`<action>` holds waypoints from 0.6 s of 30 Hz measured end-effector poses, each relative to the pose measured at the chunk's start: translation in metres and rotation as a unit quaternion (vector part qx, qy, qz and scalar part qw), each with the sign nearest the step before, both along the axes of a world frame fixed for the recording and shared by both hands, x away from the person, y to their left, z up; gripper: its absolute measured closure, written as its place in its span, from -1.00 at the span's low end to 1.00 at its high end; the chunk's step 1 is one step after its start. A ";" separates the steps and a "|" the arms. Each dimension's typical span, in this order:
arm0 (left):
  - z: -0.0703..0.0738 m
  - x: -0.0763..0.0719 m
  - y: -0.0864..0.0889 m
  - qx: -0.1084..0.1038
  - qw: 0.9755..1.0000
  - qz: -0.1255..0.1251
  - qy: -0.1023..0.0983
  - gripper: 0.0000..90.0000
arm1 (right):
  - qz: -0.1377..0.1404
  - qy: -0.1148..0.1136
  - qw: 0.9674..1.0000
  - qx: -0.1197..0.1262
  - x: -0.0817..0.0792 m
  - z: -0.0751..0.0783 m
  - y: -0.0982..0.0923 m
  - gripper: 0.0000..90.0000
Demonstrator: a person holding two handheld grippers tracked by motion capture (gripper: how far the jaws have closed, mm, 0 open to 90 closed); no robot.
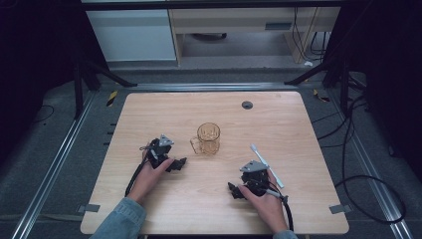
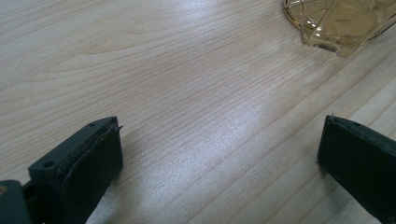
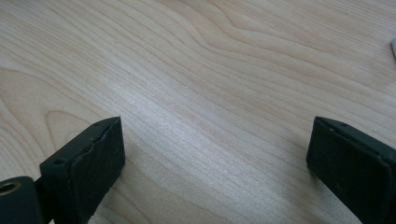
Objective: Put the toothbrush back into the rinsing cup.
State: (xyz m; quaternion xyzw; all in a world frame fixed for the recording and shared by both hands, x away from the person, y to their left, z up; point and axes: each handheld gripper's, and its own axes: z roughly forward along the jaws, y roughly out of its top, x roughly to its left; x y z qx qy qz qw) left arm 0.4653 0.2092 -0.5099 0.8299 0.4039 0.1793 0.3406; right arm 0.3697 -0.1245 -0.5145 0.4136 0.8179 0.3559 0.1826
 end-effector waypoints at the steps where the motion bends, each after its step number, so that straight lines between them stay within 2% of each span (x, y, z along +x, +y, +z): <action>1: 0.000 0.000 0.000 0.000 1.000 0.000 0.000 -1.00 | 0.000 0.000 1.000 0.001 0.000 0.000 0.000 -0.91; 4: 0.000 0.000 0.000 0.000 1.000 0.000 0.000 -1.00 | -0.001 0.002 1.000 0.003 0.001 0.000 0.000 -0.90; 7: 0.000 0.000 0.000 0.001 1.000 0.000 0.000 -1.00 | -0.005 0.007 1.000 0.001 0.002 0.004 -0.003 -0.75; 9: 0.000 0.000 0.000 0.001 1.000 0.001 0.000 -1.00 | -0.008 0.018 1.000 -0.015 0.002 0.012 -0.007 -0.75; 13: 0.000 0.000 0.000 0.001 1.000 0.001 0.000 -1.00 | -0.011 0.023 0.998 -0.063 0.003 0.035 -0.018 -0.68; 18: 0.000 0.000 0.000 0.000 1.000 0.001 0.000 -1.00 | -0.023 0.017 0.992 -0.121 0.008 0.065 -0.038 -0.46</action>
